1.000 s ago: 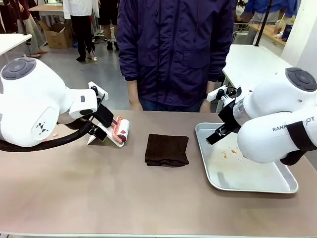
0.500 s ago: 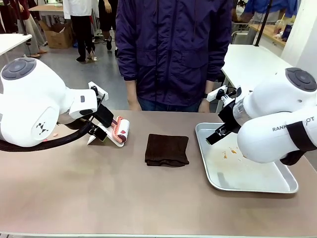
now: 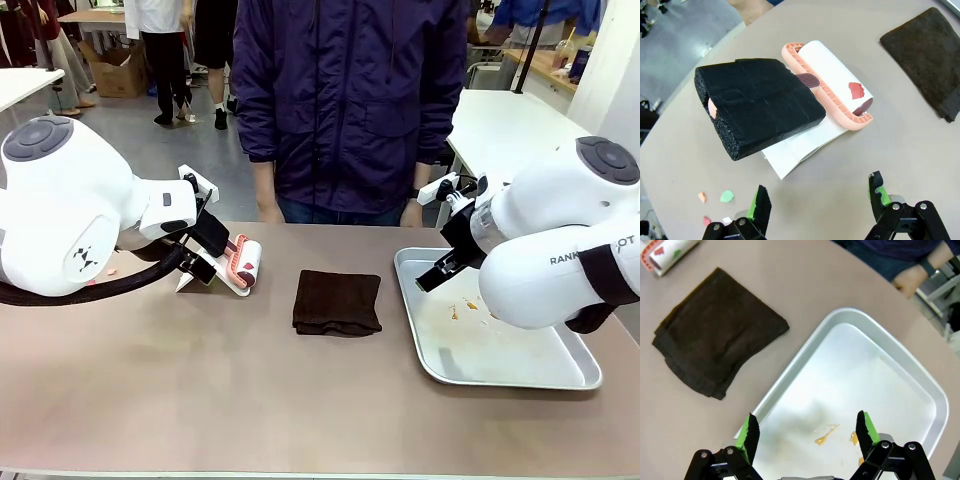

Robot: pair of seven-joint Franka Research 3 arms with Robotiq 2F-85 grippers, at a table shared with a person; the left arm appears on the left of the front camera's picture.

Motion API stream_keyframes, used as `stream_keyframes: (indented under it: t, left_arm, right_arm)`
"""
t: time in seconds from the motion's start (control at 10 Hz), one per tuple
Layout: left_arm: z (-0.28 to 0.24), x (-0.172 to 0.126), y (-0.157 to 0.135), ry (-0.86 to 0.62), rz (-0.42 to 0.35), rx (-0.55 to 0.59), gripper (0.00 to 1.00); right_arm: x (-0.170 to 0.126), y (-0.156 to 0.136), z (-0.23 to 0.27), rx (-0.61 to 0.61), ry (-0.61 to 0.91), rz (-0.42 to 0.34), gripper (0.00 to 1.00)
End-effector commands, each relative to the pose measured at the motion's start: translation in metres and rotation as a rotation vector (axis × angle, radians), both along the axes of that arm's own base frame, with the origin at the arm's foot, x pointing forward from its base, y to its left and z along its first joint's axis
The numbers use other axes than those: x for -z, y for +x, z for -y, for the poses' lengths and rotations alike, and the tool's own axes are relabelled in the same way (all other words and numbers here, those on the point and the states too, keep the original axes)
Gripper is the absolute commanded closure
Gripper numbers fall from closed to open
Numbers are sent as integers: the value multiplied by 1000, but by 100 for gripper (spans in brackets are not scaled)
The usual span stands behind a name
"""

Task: Clean the surface of the table.
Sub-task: Hold the Lint Roller with your left hand and the towel with your right hand.

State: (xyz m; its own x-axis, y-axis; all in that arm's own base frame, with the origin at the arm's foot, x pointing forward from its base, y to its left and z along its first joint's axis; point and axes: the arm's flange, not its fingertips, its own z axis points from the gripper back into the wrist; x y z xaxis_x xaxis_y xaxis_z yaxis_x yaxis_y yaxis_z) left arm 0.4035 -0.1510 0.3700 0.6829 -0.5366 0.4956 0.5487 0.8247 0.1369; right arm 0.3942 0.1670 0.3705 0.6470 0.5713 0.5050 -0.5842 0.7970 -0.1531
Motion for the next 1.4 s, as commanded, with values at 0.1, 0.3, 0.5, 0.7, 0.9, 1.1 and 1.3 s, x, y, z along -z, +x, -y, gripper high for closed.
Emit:
stream_keyframes:
  t: [0.1, 0.3, 0.5, 0.7, 0.9, 1.1, 1.3]
  left_arm:
    - [0, 0, 0, 0, 0, 1, 0]
    - [0, 0, 0, 0, 0, 0, 0]
    - [-16, -17, -19, 30, -250, 89, 0]
    - [-41, -47, -40, -81, -294, -35, 0]
    - [-56, -83, -58, -285, -370, -46, 0]
    - [-118, -102, -65, -635, -486, -47, 0]
    - [-201, -96, -76, -915, -497, -126, 0]
  right_arm:
    - [0, 0, 0, 0, 1, 0, 0]
    - [0, 0, 0, 0, 0, 0, 0]
    - [-19, -11, 7, 68, -7, -144, 0]
    - [-53, -40, 24, 72, 132, -331, 0]
    - [-77, -66, 55, 127, 285, -450, 0]
    - [-89, -94, 114, 96, 659, -552, 0]
    - [-74, -116, 175, 95, 929, -544, 0]
